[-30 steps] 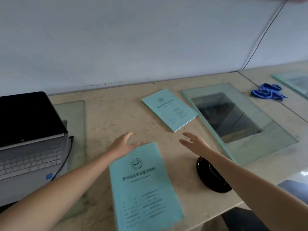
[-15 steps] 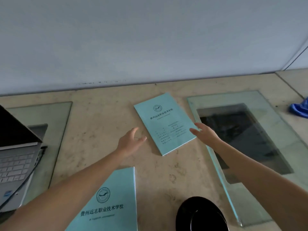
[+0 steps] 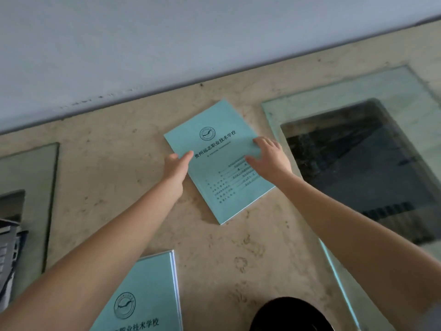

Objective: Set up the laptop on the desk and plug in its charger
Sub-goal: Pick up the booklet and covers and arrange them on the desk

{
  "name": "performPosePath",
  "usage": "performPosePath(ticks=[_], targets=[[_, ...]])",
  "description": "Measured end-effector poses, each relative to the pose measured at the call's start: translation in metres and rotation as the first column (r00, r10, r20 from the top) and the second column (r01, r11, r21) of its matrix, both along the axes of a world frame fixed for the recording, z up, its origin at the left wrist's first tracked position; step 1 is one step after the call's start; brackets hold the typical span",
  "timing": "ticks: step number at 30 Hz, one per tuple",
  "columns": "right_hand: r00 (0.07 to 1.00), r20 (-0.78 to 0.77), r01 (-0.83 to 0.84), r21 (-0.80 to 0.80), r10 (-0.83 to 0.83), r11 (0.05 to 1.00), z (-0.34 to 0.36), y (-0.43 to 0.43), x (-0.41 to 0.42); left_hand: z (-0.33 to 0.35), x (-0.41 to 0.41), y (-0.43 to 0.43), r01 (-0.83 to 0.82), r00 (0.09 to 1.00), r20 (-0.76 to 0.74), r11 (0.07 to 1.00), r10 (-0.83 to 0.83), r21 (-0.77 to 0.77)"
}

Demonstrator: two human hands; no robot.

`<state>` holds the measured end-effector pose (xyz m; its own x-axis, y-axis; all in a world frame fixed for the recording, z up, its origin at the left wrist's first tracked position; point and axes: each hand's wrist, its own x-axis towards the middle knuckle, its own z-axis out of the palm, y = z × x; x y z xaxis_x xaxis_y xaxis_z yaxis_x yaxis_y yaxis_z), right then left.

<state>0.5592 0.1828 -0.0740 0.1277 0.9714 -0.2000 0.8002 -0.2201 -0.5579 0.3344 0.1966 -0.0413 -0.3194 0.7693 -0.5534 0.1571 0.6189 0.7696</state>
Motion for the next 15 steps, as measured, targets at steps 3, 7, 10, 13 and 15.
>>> performPosePath(ticks=[3,7,10,13,15], targets=[[0.996,0.046,-0.071,-0.015,0.071,0.997,0.0,-0.002,-0.001,-0.003,0.001,0.006,-0.152,0.985,0.076,0.988,0.153,-0.021],[0.994,0.058,-0.084,-0.061,0.088,0.995,0.006,-0.001,-0.003,0.003,0.002,0.003,-0.277,0.912,0.292,0.958,0.288,-0.08],[0.989,0.088,-0.114,-0.094,0.123,0.989,0.01,-0.007,-0.009,0.006,0.013,-0.008,-0.111,0.918,0.362,0.981,0.164,-0.162],[0.986,0.093,-0.126,-0.121,0.137,0.985,0.012,-0.016,-0.015,0.007,0.012,-0.02,-0.082,0.937,0.319,0.976,0.145,-0.202],[0.992,0.05,-0.107,-0.14,0.115,0.984,0.014,-0.023,-0.018,0.01,0.003,-0.03,-0.091,0.932,0.329,0.978,0.151,-0.189]])
